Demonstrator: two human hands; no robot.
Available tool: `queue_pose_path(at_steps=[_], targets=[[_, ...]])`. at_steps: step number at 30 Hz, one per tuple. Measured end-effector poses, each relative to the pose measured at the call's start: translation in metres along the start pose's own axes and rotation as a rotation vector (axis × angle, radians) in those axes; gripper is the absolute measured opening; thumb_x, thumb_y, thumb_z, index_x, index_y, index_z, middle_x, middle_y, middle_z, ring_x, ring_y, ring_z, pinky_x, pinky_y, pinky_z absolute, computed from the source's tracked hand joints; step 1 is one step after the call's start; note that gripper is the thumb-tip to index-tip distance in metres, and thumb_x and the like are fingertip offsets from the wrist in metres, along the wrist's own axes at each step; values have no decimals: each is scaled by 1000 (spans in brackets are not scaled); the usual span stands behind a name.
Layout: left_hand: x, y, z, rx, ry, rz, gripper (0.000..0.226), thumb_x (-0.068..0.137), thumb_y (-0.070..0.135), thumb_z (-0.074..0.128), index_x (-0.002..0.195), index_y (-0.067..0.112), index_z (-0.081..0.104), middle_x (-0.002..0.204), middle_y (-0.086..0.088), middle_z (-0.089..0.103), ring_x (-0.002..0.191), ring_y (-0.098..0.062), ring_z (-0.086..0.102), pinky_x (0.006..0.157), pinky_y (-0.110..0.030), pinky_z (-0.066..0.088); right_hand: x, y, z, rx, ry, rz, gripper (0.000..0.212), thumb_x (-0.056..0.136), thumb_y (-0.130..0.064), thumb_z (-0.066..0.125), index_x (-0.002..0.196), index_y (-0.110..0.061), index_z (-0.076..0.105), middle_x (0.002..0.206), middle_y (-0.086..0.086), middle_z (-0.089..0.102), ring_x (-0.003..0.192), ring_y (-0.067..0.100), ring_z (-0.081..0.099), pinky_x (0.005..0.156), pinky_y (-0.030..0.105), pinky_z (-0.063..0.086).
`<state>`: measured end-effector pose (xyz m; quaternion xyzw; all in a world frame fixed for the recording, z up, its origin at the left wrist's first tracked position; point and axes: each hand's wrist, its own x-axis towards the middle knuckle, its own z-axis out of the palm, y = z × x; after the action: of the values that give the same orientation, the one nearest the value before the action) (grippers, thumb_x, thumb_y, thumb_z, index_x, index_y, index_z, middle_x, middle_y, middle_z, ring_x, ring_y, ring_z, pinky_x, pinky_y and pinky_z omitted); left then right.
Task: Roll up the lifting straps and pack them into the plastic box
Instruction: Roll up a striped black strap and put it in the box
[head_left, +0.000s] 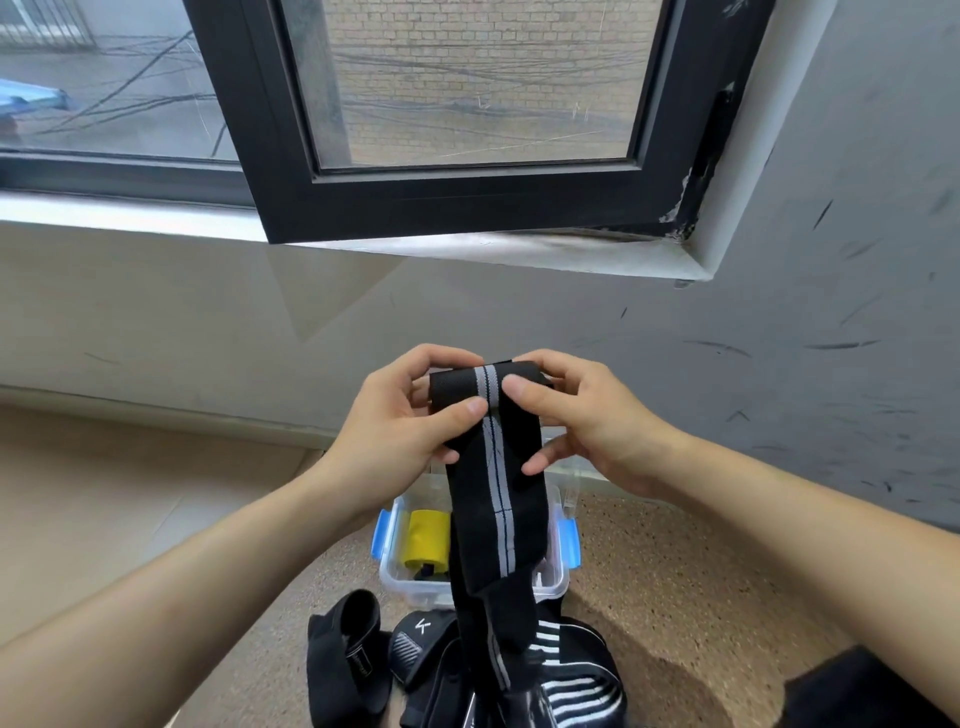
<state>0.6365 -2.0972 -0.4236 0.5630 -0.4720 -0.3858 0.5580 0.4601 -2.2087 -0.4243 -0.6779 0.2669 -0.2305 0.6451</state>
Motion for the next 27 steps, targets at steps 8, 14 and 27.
queue_pose_path(at_steps=[8, 14, 27], targets=[[1, -2, 1, 79, -1, -7, 33, 92, 6, 73, 118, 22, 63, 104, -6, 74, 88, -17, 75, 59, -27, 57, 0, -2, 2, 51, 49, -31, 21, 93, -12, 70, 114, -11, 68, 98, 8, 65, 87, 20, 73, 55, 29, 59], [-1, 3, 1, 41, -89, -197, 29, 99, 43, 58, 121, 28, 69, 111, -1, 76, 94, -15, 75, 55, -26, 54, -2, -4, 3, 68, 91, -86, 22, 91, 1, 70, 109, -12, 67, 99, 12, 65, 83, 22, 72, 57, 28, 59], [0, 1, 0, -6, -1, -121, 25, 94, 11, 71, 118, 18, 67, 89, -3, 76, 66, -6, 70, 47, -18, 46, 2, -5, 2, 25, 44, 15, 43, 81, -20, 80, 121, -21, 65, 106, 15, 58, 90, 24, 73, 55, 31, 59]])
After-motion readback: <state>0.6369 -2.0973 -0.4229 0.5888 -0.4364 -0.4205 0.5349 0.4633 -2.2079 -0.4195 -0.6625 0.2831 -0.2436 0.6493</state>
